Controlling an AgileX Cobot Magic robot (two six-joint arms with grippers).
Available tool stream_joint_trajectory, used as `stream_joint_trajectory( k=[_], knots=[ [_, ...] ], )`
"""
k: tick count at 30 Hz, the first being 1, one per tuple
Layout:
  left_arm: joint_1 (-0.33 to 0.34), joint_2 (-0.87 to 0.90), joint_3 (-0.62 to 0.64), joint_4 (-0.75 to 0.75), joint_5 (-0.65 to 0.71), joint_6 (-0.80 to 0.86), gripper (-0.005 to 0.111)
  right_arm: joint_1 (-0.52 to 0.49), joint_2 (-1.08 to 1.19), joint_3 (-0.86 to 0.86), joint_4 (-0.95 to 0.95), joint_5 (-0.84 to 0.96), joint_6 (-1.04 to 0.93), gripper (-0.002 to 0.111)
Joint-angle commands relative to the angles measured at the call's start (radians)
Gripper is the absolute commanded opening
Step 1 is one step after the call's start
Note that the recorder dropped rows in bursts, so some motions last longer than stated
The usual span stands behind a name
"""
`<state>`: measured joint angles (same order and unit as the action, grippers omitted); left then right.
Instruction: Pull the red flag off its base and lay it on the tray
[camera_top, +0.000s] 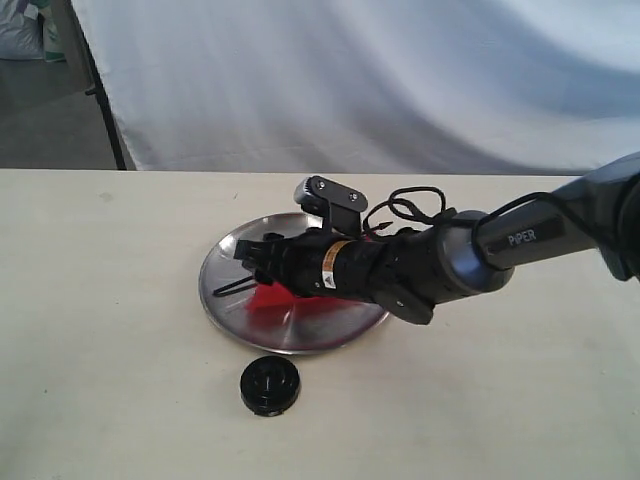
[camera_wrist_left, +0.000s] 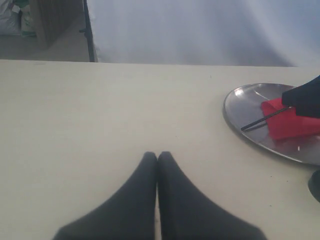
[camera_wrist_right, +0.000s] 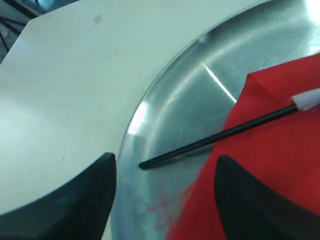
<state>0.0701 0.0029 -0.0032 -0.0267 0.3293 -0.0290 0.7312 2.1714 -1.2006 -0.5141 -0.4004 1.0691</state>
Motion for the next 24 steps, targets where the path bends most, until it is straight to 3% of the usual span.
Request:
stream_joint_trajectory(
  k=[1,7,9,12,15,18,24],
  knots=[
    [0.001,-0.003,0.003,-0.005,-0.005,-0.001,0.0,-0.004,-0.042,-0.001,-0.33,-0.02,0.271,0.056],
    [0.001,-0.003,0.003,-0.005,-0.005,-0.001,0.0,-0.015,-0.23,-0.001,-0.697,-0.259,0.546,0.052],
    [0.001,-0.003,0.003,-0.005,-0.005,-0.001,0.0,-0.02,-0.313,-0.001,-0.802,-0.344,0.56,0.037],
    [0.001,-0.003,0.003,-0.005,-0.005,-0.001,0.0,-0.02,-0.449,-0.001,-1.034,-0.379,0.623,0.002],
    [0.001,-0.003,0.003,-0.005,-0.005,-0.001,0.0,-0.02,-0.57,0.01,-1.222,-0.375,0.784,0.0],
    [0.001,-0.003,0.003,-0.005,-0.005,-0.001,0.0,-0.02,-0.693,0.07,-1.23,-0.281,0.8,-0.001],
    [0.001,-0.003,0.003,-0.005,-0.005,-0.001,0.0,-0.02,-0.933,0.304,-1.23,0.12,0.8,-0.001]
  ],
)
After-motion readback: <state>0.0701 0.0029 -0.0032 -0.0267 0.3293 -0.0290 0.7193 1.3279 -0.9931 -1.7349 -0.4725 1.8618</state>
